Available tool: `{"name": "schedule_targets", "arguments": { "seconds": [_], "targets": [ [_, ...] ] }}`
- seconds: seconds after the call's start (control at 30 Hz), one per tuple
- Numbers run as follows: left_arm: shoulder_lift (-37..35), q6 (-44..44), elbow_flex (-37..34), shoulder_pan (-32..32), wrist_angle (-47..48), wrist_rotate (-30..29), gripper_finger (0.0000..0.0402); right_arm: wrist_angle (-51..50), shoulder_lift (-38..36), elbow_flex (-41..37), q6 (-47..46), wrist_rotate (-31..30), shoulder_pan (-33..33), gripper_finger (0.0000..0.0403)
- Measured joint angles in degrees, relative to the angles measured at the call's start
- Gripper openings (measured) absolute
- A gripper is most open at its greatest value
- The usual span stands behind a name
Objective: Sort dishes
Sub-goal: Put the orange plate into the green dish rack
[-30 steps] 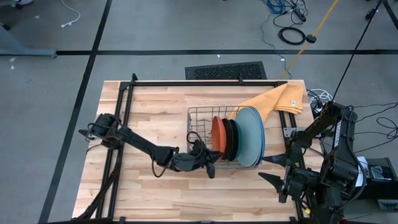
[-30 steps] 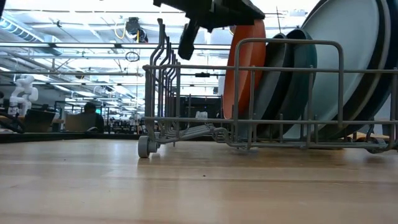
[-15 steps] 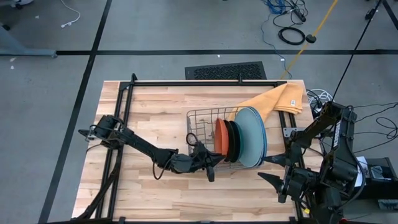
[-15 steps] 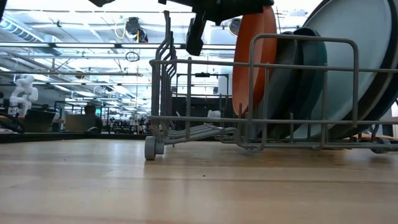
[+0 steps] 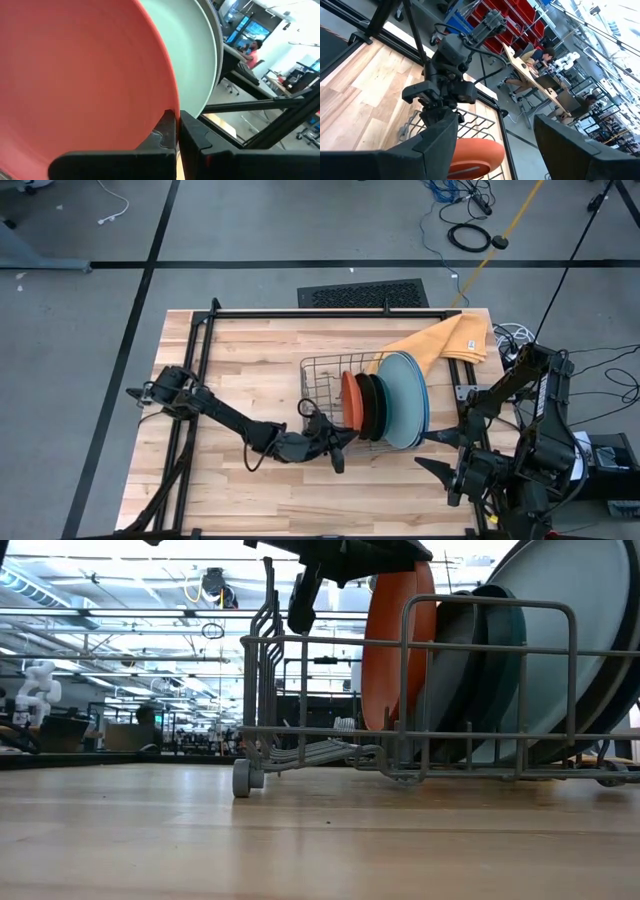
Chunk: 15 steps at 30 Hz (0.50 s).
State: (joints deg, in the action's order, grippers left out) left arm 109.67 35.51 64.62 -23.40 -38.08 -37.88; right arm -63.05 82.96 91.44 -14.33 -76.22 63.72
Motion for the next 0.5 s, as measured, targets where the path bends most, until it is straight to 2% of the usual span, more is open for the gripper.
{"name": "schedule_targets", "arguments": {
  "seconds": [0.23, 0.5],
  "targets": [
    [-0.09, 1.90, -1.26, -0.10, -0.18, -0.23, 0.0000, 0.08, 0.53, 0.00, -1.01, 0.36, -1.02, 0.0254],
    [-0.11, 3.02, -1.53, -0.37, 0.68, -0.28, 0.0000, 3.69, 3.29, 0.00, 2.83, 11.17, -7.73, 0.0254]
  ]
}}
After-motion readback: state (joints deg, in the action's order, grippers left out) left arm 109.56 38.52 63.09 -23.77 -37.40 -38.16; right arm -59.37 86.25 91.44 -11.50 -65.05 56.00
